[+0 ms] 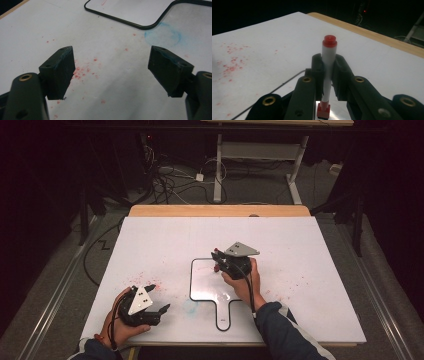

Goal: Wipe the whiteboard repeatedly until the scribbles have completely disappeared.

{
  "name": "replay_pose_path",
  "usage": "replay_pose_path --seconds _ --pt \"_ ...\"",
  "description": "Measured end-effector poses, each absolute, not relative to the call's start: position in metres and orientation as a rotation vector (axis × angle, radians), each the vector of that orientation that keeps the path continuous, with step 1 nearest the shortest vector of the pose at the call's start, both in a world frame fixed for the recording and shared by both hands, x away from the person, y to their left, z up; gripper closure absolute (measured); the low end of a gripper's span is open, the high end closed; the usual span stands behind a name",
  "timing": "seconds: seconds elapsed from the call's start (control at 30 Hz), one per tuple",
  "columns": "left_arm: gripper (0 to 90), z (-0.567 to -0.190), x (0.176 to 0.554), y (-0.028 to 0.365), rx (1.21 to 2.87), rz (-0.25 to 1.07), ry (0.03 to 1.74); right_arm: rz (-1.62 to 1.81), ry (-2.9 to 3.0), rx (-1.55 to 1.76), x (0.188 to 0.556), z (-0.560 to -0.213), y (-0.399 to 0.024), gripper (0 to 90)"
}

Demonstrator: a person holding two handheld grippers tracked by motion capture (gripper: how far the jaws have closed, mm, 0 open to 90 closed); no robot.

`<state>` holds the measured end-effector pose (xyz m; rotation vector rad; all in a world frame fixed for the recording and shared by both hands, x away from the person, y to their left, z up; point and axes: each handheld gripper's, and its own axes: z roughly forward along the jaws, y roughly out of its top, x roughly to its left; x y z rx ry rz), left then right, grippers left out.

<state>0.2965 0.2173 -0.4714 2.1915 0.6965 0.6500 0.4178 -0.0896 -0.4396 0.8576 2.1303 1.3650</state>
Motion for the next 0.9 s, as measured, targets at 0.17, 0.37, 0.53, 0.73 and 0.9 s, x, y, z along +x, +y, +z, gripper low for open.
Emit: replay_pose_path --seconds 0.17,0.37,0.53,0.73,0.9 --pt "20.5 -0.472 0.296 0.218 2.184 0.65 0.701 1.354 2.16 0.797 0.411 -0.439 -0.073 81.6" --pt "20.5 -0.471 0.295 0.219 2.186 0.652 0.7 1.322 2.125 0.84 0.421 -0.439 -0.086 81.6" --pt "20.5 -0.472 0.296 0.218 2.189 0.647 0.701 1.267 2.078 0.892 0.432 -0.437 -0.105 81.6" --pt "20.5 -0.472 0.297 0.218 2.19 0.646 0.701 1.244 2.039 0.945 0.439 -0.437 -0.117 81.7" --pt "20.5 -0.472 0.297 0.217 2.187 0.643 0.699 1.278 2.054 0.929 0.436 -0.438 -0.106 81.6"
